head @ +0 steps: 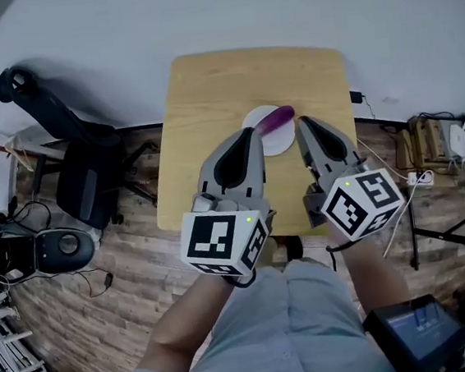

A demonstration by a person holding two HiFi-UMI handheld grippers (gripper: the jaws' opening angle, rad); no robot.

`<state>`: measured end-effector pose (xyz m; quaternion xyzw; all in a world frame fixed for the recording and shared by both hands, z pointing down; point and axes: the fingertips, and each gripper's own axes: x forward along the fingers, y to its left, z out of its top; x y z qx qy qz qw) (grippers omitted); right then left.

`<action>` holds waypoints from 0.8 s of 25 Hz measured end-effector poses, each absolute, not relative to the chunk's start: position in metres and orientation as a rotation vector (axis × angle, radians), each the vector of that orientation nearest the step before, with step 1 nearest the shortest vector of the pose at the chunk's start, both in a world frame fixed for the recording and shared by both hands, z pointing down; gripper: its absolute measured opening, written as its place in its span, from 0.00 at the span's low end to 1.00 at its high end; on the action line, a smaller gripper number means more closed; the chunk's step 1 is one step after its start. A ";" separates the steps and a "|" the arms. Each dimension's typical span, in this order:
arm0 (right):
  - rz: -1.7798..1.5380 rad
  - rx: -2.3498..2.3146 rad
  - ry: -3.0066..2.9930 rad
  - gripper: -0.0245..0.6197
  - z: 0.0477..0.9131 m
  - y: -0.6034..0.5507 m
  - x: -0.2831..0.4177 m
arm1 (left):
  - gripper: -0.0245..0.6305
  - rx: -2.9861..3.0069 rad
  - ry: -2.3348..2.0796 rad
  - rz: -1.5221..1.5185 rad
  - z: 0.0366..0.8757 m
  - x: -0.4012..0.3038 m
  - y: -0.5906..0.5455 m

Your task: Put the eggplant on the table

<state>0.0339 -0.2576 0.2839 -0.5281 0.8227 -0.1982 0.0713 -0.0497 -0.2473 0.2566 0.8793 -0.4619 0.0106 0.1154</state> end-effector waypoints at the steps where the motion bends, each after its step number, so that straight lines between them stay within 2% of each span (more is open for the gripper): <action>1: -0.543 -1.593 2.483 0.04 0.273 -0.256 0.030 | 0.05 2.585 -1.369 0.003 0.247 -0.052 -0.244; 8: -0.329 -1.616 2.557 0.04 0.235 -0.247 0.009 | 0.05 2.608 -1.474 -0.091 0.219 -0.063 -0.237; 20: -0.275 -1.597 2.594 0.04 0.228 -0.240 -0.007 | 0.05 2.654 -1.511 -0.143 0.202 -0.069 -0.239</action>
